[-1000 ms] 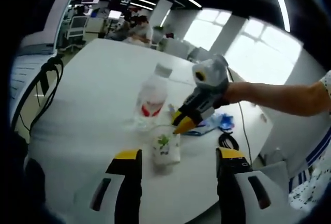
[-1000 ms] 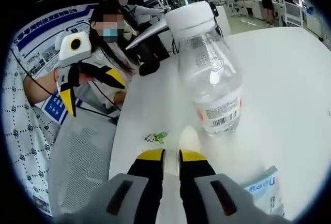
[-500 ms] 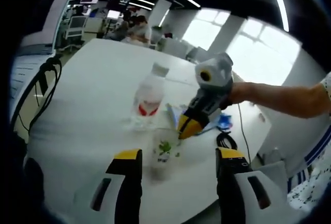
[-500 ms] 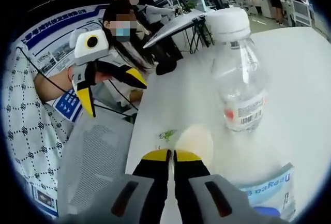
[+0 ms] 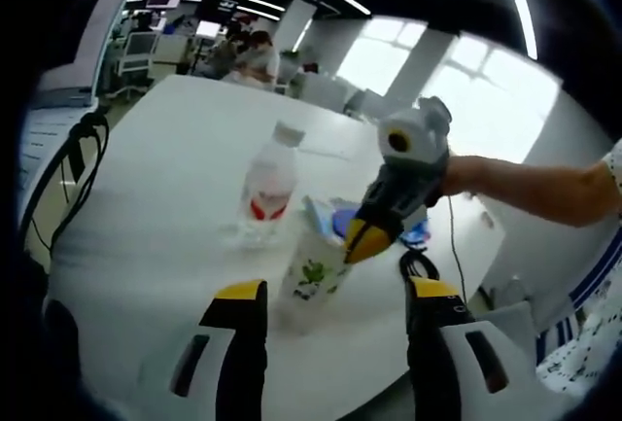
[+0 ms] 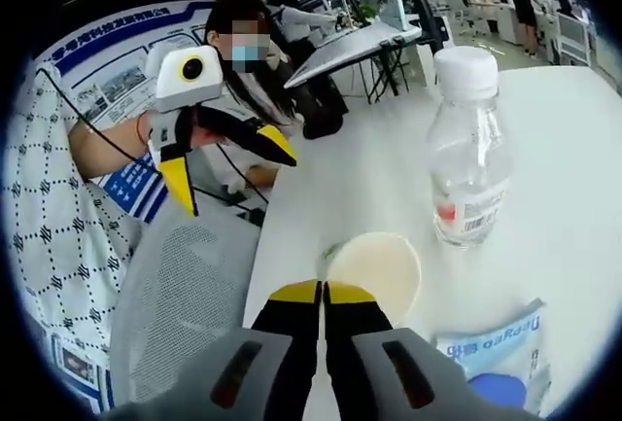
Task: Arrange the tabletop items into an orderly group along one side of the table until the central work area is clear of visible clutter.
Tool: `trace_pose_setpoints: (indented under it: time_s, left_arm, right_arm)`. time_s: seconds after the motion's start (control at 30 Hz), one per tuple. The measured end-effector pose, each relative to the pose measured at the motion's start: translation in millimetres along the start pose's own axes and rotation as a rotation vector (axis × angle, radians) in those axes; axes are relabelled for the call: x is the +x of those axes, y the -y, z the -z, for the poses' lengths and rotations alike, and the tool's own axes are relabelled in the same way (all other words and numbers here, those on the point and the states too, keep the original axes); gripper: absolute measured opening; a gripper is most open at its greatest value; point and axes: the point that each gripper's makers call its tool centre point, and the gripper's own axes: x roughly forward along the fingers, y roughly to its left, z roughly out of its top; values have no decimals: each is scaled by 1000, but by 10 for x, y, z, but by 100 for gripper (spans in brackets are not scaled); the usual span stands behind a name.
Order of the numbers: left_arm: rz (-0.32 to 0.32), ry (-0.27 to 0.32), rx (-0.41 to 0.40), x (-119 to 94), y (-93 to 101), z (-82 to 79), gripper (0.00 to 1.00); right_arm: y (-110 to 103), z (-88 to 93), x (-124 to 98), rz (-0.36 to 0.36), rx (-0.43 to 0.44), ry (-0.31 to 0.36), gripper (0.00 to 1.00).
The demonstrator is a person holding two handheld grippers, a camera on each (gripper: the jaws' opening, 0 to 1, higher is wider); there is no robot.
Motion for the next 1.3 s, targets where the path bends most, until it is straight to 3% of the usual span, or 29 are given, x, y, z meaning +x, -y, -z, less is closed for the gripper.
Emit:
trace_pose_setpoints:
  time_s: [0.1,0.33,0.8,1.3]
  left_arm:
    - [8,1,2,14,23,-12,53]
    - [31,5,7,72,92,-49,53]
    - [54,2,23,116,184,-70,53]
    - [56,12,20,85,217,-64,53]
  right_arm:
    - [9,23,-119,50,-49,-18,0]
    - [129,-74,-422,162,-74,36,0]
    - [253,-176,-685,270,-90,81,0]
    - [383,-298,-804,374,-194,4,0]
